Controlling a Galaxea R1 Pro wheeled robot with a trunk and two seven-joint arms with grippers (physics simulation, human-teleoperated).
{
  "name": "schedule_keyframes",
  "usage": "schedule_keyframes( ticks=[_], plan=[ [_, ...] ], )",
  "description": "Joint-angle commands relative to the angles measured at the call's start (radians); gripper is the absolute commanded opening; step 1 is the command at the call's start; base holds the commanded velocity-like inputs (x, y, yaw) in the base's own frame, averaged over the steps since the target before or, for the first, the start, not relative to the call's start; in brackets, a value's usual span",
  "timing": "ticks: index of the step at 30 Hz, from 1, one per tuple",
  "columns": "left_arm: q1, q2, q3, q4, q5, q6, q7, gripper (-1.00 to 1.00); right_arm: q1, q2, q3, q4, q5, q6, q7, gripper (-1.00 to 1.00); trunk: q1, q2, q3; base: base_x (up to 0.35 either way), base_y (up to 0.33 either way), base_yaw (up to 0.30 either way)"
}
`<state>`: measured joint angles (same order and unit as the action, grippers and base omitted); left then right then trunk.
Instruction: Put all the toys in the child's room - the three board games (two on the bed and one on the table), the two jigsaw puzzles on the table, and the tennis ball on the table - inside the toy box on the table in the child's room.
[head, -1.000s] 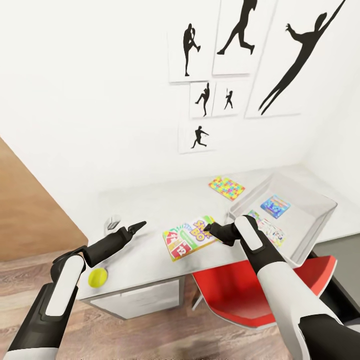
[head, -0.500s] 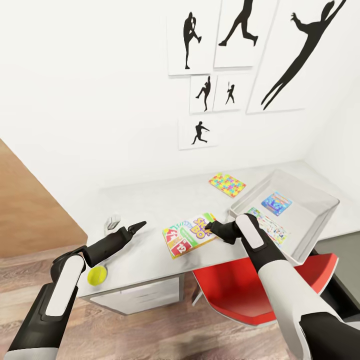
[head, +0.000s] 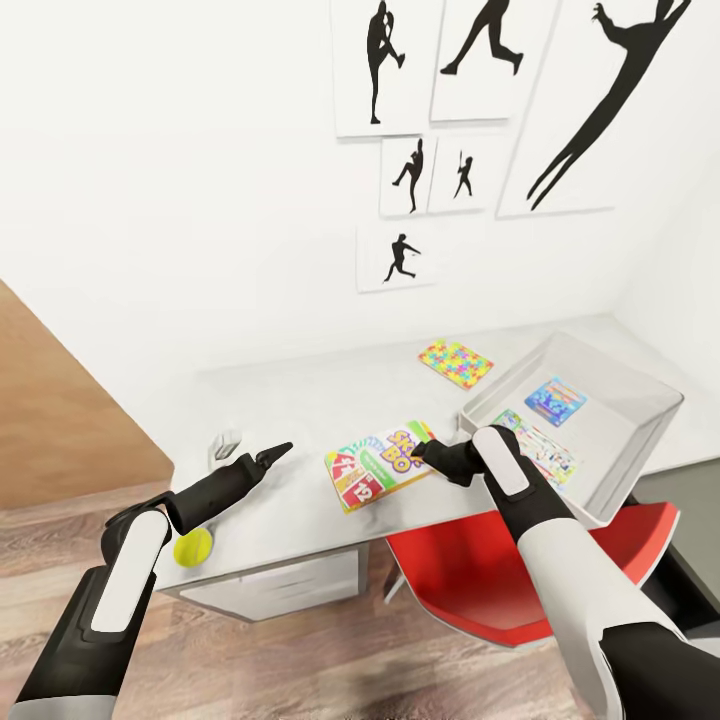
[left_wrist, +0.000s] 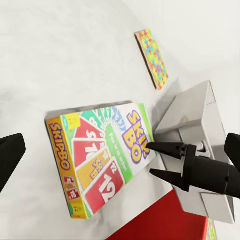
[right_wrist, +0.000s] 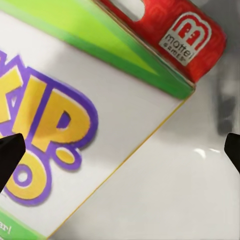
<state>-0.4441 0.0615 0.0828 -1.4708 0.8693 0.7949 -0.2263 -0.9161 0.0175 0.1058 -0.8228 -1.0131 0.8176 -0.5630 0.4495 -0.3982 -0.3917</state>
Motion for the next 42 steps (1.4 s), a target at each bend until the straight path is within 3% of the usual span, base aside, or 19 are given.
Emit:
schedule_keyframes(
  ticks=[1,16,42],
  plan=[
    [-0.001,0.000,0.002,0.000,-0.001,0.006,-0.004,1.00,-0.001,0.000,0.002,-0.002,-0.010,0.000,-0.010,1.00,0.001,-0.002,-0.003,0.000,0.000,0.000],
    [-0.001,0.000,0.002,0.000,-0.001,0.006,-0.004,1.00,-0.001,0.001,0.002,-0.010,-0.010,0.000,-0.009,1.00,0.001,-0.002,-0.007,0.000,0.000,0.036],
    [-0.001,0.000,0.002,0.000,-0.002,0.006,-0.004,1.00,0.000,0.000,0.002,-0.013,-0.011,0.000,-0.003,1.00,0.001,-0.002,-0.008,0.000,0.000,0.227]
  ],
)
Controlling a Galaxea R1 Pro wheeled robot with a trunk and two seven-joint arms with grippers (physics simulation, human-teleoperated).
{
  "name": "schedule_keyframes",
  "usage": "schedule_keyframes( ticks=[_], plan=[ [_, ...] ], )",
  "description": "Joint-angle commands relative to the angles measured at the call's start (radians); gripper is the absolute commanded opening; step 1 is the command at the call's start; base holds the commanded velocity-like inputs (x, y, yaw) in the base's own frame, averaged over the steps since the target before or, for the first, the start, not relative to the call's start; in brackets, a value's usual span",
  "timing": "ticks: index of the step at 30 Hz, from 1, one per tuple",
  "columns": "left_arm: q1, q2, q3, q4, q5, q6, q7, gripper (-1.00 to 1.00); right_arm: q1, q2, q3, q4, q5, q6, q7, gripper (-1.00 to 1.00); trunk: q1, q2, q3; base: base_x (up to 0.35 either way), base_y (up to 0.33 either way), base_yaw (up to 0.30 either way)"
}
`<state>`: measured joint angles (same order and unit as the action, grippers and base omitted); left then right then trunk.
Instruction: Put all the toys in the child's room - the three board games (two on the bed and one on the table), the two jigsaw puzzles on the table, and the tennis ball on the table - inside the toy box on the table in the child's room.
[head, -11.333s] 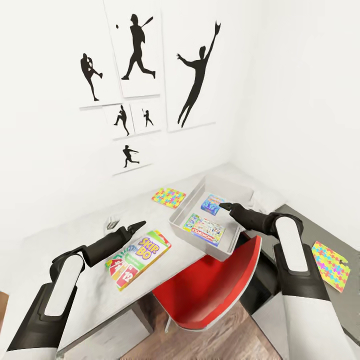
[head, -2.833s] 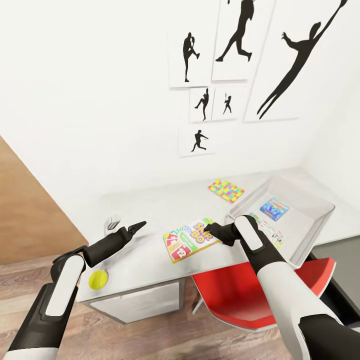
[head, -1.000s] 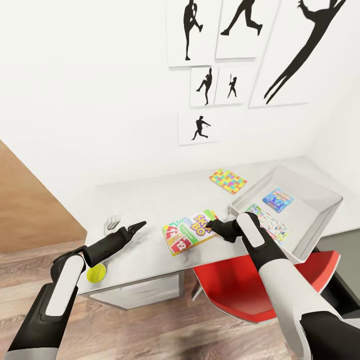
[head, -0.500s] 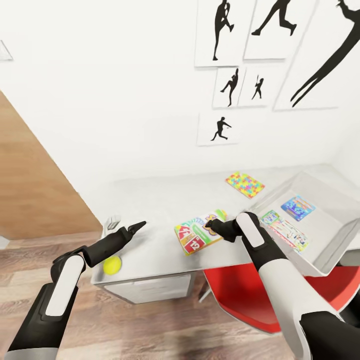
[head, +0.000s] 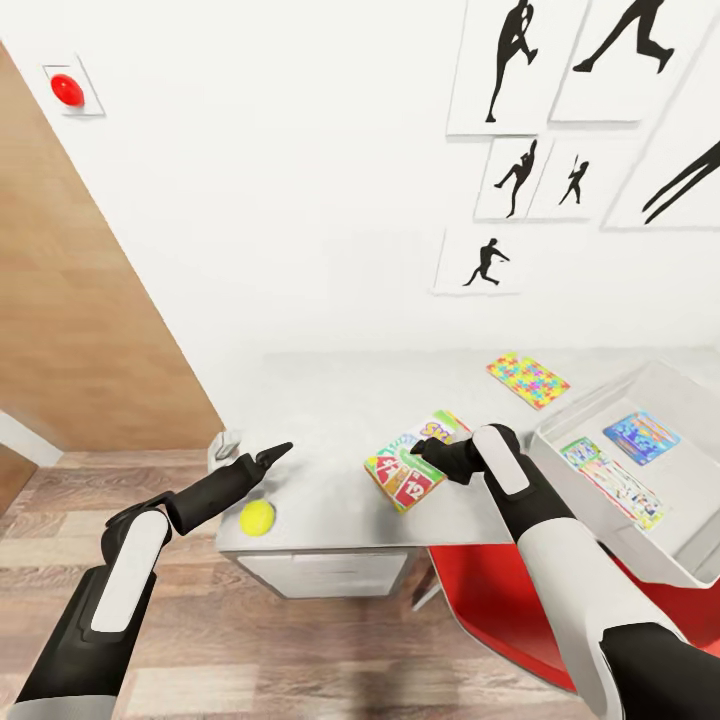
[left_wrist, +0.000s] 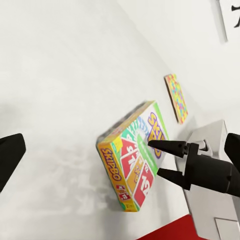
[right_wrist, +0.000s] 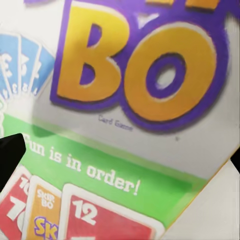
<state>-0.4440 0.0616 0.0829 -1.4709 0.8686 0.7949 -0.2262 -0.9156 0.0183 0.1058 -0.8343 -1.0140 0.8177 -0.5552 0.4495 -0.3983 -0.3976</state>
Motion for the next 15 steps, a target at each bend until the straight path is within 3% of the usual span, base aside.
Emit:
schedule_keyframes(
  ticks=[1,15],
  plan=[
    [-0.001,0.000,0.001,0.000,-0.002,0.006,-0.004,1.00,-0.001,-0.001,0.002,-0.001,-0.010,0.000,-0.010,1.00,0.001,-0.002,-0.002,0.000,0.000,0.062],
    [-0.001,0.000,0.001,0.000,-0.003,0.006,-0.004,1.00,0.000,-0.002,0.002,-0.002,-0.009,0.000,-0.008,1.00,0.001,-0.002,-0.002,0.000,0.000,0.026]
  ],
)
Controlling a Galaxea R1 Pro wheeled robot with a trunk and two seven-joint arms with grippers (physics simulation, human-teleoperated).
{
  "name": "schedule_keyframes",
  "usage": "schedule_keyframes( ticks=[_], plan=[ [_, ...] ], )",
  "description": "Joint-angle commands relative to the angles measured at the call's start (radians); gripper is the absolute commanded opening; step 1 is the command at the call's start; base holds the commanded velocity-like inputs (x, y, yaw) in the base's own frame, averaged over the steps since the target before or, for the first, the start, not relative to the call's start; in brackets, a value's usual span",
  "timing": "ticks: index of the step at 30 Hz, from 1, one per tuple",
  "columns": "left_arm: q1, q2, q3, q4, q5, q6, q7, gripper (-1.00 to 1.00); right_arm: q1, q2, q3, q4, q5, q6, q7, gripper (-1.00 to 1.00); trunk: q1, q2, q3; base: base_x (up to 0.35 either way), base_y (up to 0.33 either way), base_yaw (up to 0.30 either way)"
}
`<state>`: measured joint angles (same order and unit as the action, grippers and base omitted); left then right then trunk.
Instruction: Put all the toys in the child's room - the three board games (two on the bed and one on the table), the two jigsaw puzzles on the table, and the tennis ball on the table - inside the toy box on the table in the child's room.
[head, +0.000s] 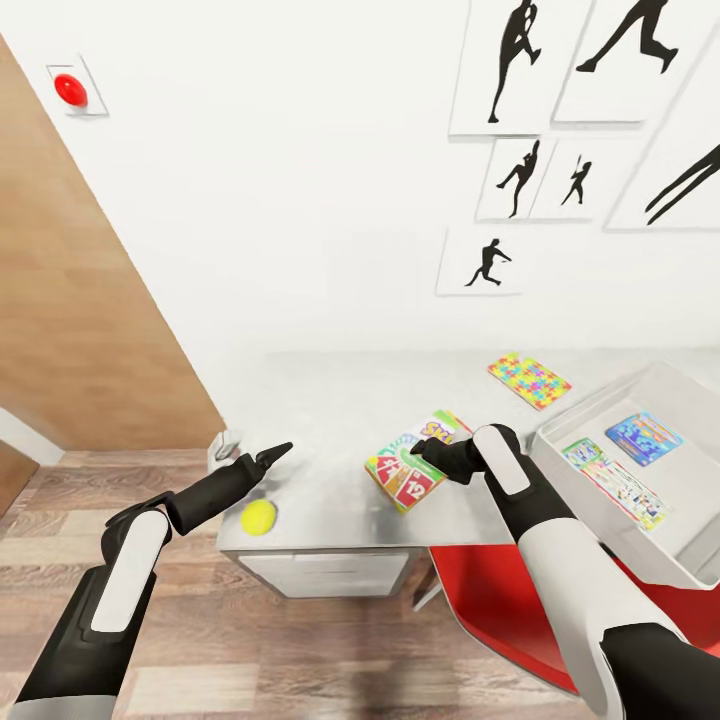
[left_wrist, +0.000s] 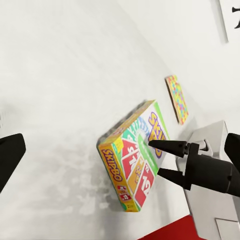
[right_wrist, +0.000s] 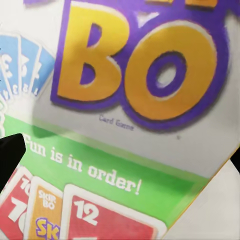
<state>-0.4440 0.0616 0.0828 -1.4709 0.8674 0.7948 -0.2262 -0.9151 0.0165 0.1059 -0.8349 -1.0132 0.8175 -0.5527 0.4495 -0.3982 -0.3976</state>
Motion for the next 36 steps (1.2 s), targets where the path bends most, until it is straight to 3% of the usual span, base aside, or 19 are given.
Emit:
schedule_keyframes(
  ticks=[1,36],
  plan=[
    [-0.001,0.000,0.002,0.000,-0.002,0.006,-0.004,1.00,-0.001,-0.001,0.002,-0.001,-0.010,0.000,-0.010,1.00,0.001,-0.002,-0.002,0.000,0.000,0.085],
    [-0.001,-0.002,0.000,0.000,-0.004,0.006,-0.004,1.00,-0.001,-0.001,0.002,-0.003,-0.010,0.001,-0.009,1.00,0.001,-0.002,-0.002,0.000,0.000,0.257]
  ],
)
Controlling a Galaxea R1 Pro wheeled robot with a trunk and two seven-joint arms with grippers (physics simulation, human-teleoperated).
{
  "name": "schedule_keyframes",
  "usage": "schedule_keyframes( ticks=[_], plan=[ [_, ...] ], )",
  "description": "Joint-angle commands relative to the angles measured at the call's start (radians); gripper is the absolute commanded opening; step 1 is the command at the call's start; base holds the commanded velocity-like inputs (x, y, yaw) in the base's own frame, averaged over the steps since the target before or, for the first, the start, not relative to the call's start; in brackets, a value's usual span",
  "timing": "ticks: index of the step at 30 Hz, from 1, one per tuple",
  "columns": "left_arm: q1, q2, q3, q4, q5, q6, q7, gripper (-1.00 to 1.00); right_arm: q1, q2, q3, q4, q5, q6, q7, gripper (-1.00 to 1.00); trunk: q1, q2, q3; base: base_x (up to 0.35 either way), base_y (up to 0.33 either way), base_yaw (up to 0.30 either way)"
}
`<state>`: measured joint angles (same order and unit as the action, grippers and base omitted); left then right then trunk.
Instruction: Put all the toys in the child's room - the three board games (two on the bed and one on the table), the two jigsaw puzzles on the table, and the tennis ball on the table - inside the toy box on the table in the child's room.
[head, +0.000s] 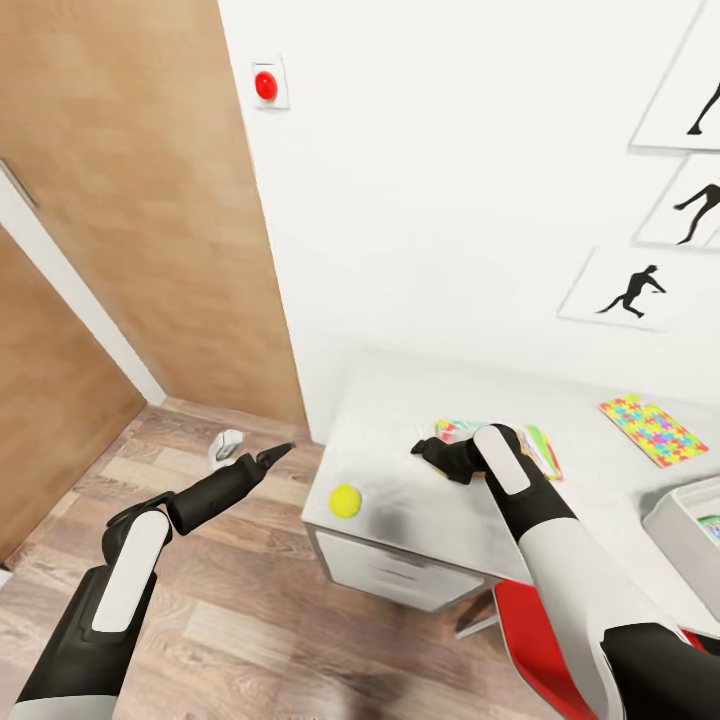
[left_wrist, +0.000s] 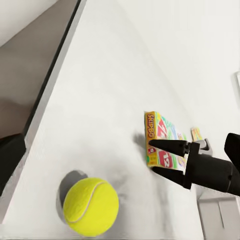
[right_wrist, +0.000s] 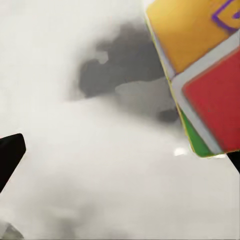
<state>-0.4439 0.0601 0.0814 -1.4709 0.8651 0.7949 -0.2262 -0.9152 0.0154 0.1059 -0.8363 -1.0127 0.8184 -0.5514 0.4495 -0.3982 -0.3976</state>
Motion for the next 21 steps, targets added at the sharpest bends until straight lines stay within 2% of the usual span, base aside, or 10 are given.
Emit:
schedule_keyframes(
  ticks=[1,9,12,13,16,17,21],
  plan=[
    [-0.001,0.000,0.001,0.000,-0.001,0.006,-0.004,1.00,-0.001,-0.001,0.001,-0.001,-0.011,0.000,-0.009,1.00,0.001,-0.002,-0.002,0.000,0.000,0.183],
    [-0.001,0.000,0.001,0.000,-0.001,0.006,-0.004,1.00,0.000,-0.013,0.000,-0.030,-0.011,0.008,-0.007,1.00,0.001,-0.002,-0.002,0.000,0.000,0.098],
    [-0.001,0.000,0.001,0.000,-0.002,0.006,-0.004,1.00,0.006,-0.049,0.000,-0.089,-0.014,0.014,-0.006,1.00,0.001,-0.002,-0.002,0.000,0.000,0.031],
    [-0.001,0.000,0.001,0.000,-0.002,0.006,-0.004,1.00,0.006,-0.049,0.000,-0.089,-0.014,0.014,-0.006,1.00,0.001,-0.002,-0.002,0.000,0.000,0.025],
    [-0.001,0.000,0.001,0.000,-0.002,0.006,-0.004,1.00,0.012,-0.095,0.002,-0.158,-0.017,0.027,-0.006,1.00,0.001,-0.002,-0.002,0.000,0.000,0.016],
    [-0.001,0.000,0.001,0.000,-0.002,0.006,-0.004,1.00,0.012,-0.095,0.002,-0.158,-0.017,0.027,-0.006,1.00,0.001,-0.002,-0.002,0.000,0.000,0.013],
    [-0.001,-0.001,0.001,0.000,-0.002,0.006,-0.004,1.00,0.018,-0.148,0.002,-0.245,-0.020,0.079,-0.005,1.00,0.001,-0.002,-0.002,0.000,0.000,-0.038]
  ],
)
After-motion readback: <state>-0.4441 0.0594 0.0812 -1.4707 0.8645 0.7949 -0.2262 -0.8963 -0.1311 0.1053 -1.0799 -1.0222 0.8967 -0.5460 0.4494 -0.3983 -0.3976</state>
